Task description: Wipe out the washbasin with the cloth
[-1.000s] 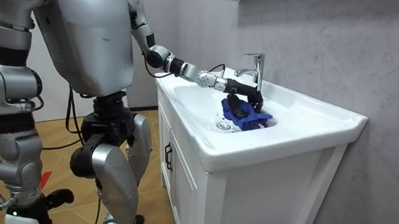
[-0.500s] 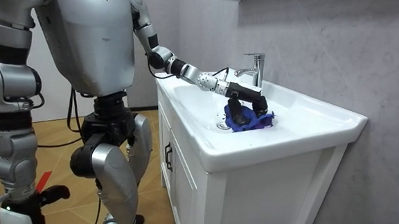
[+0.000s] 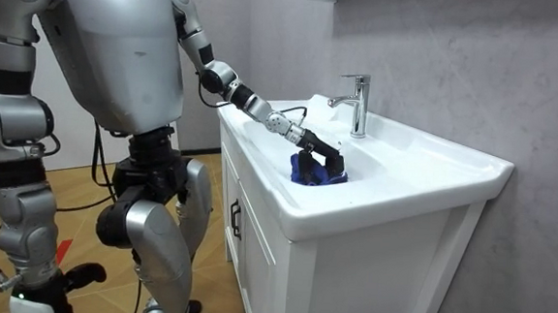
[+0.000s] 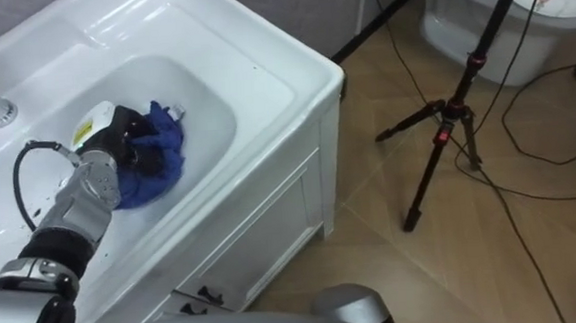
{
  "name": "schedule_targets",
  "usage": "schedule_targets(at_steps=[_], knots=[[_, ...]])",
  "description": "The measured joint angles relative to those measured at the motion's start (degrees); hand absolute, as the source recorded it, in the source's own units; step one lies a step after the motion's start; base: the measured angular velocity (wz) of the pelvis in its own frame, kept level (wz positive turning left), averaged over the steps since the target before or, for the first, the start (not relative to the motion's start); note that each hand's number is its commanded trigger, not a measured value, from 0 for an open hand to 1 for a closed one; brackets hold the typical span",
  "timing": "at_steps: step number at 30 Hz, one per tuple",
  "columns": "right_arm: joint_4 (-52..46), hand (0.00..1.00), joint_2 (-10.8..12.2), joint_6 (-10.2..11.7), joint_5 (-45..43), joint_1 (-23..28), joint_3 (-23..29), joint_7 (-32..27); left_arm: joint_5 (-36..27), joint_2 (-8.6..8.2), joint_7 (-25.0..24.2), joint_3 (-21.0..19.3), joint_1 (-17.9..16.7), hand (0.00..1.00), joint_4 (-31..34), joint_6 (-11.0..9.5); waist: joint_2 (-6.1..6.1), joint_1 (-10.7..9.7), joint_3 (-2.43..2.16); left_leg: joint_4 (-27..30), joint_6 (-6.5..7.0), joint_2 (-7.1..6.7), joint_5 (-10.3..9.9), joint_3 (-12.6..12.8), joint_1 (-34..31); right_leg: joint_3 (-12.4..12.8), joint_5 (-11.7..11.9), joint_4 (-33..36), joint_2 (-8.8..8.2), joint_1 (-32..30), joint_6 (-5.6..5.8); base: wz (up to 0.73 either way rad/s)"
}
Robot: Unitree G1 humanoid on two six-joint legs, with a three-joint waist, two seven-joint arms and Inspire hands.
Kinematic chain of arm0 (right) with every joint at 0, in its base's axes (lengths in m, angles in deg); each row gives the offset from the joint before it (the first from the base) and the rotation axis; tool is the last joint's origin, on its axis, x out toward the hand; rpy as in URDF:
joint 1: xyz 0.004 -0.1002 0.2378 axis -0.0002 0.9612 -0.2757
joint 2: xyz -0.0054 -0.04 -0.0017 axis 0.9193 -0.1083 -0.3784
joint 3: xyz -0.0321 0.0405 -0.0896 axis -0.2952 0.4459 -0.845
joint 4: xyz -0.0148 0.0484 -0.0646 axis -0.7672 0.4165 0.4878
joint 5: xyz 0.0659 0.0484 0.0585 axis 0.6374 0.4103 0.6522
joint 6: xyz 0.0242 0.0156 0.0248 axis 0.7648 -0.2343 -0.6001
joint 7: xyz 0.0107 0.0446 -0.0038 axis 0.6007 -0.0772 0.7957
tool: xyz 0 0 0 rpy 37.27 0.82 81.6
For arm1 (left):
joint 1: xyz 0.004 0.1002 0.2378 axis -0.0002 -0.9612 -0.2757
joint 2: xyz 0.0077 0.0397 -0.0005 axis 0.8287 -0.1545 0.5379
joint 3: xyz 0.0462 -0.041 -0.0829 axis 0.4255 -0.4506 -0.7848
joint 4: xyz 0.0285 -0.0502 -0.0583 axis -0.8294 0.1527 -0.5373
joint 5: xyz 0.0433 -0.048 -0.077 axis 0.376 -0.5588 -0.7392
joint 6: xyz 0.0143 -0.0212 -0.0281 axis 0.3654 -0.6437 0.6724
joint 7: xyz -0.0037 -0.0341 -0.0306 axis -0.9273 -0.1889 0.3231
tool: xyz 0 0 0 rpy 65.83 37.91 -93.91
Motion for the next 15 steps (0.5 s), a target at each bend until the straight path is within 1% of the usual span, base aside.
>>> schedule_targets(at_steps=[2,4,5,10,15], knots=[[-0.12,0.0,0.05,-0.08,0.03,0.06,0.01,-0.18,-0.01,-0.01,0.39,-0.06,-0.14,1.0,-0.48,-0.15,0.0,0.08,0.0,0.24,0.0,0.02,0.0,-0.01,0.02,0.06,0.0,0.1,0.0,0.15,-0.01,-0.04],[-0.46,0.0,0.0,-0.42,0.09,0.02,0.0,-0.56,-0.02,-0.11,1.06,-0.1,-0.19,1.0,-1.4,-0.84,-0.05,0.81,0.02,0.24,0.0,0.0,0.0,0.01,0.2,0.13,-0.09,0.79,0.03,0.2,-0.13,-0.11],[-0.76,0.0,-0.09,-0.52,0.24,0.17,-0.01,-0.57,-0.06,-0.23,1.24,-0.22,-0.4,1.0,-1.47,-0.99,-0.19,1.54,0.03,0.16,0.0,0.02,0.0,0.04,0.57,0.03,-0.16,0.99,0.03,0.32,-0.24,-0.08],[-0.65,0.0,-0.13,-0.49,0.11,0.03,-0.5,-0.83,-0.58,-0.69,1.97,-0.68,-1.13,1.0,-1.27,-1.0,-0.86,1.63,-0.01,0.02,0.0,0.08,0.0,-0.08,0.95,-0.01,-0.45,0.85,0.11,0.61,-0.21,0.07],[-0.67,0.0,0.05,-0.59,0.33,0.02,-0.53,-1.14,-0.44,-1.09,3.3,-1.21,-1.13,1.0,-1.46,-1.05,-1.65,2.42,-0.33,0.05,0.0,0.05,0.0,-0.07,1.05,0.15,-0.54,0.73,0.15,0.8,-0.12,0.0]])
